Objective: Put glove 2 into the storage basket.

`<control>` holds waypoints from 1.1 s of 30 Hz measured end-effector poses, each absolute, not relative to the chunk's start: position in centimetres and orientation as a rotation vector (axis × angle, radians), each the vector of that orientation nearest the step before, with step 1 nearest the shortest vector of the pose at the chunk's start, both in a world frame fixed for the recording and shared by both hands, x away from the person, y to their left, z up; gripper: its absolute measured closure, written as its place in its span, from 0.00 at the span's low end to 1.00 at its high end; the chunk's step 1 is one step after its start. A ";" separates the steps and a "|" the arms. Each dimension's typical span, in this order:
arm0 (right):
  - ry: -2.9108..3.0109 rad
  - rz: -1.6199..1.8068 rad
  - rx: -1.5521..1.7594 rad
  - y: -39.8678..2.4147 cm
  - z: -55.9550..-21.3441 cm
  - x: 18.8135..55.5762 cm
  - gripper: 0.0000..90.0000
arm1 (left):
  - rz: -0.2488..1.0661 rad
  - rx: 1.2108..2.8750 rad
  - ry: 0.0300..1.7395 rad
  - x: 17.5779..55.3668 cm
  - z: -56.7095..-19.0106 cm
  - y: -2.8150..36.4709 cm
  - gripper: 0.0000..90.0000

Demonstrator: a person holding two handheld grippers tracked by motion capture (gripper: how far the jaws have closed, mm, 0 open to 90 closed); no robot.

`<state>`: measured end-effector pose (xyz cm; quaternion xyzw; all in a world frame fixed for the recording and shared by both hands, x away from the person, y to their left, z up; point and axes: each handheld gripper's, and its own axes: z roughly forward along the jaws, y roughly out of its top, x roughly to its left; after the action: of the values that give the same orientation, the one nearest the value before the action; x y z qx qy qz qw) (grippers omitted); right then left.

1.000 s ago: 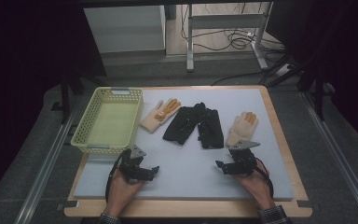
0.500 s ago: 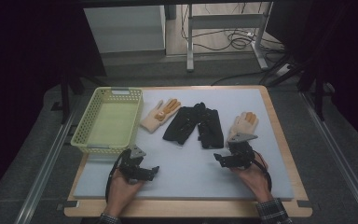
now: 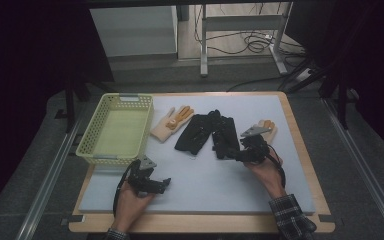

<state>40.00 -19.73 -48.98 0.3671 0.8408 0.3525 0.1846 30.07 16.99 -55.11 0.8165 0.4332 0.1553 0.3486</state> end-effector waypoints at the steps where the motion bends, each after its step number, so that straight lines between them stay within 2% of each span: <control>1: 2.369 0.987 1.034 -19.6 -49.0 40.4 0.43 | 0.402 2.116 1.123 30.1 -55.1 17.0 0.06; 9: 2.356 0.953 1.030 -17.8 -48.9 43.8 0.46 | 0.402 2.114 1.124 30.1 -55.1 17.0 0.06; 18: 2.381 0.876 1.077 -15.7 -50.3 47.5 0.29 | 0.400 2.115 1.123 30.1 -55.1 17.0 0.06; 25: 2.413 0.809 1.112 -15.0 -51.9 49.1 0.29 | 0.401 2.115 1.123 30.1 -55.1 17.0 0.06; 26: 2.416 0.836 1.157 -15.2 -51.9 49.1 0.37 | 0.401 2.115 1.123 30.1 -55.1 17.0 0.06; 27: 2.416 0.836 1.157 -15.2 -51.9 49.1 0.37 | 0.401 2.115 1.123 30.1 -55.1 17.0 0.06; 28: 2.414 0.840 1.160 -15.2 -51.9 49.0 0.44 | 0.401 2.116 1.123 30.1 -55.1 17.0 0.06; 29: 2.413 0.843 1.163 -15.3 -51.8 48.8 0.56 | 0.401 2.115 1.124 30.1 -55.1 17.0 0.06; 30: 2.422 0.863 1.162 -15.3 -51.7 48.5 0.73 | 0.401 2.116 1.123 30.1 -55.1 17.0 0.06; 33: 2.426 0.883 1.172 -15.4 -51.7 48.4 0.83 | 0.401 2.116 1.123 30.1 -55.1 17.0 0.06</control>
<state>48.39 -15.36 -51.71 0.4085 0.8457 0.3078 0.1524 30.09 16.99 -55.12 0.8163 0.4335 0.1547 0.3490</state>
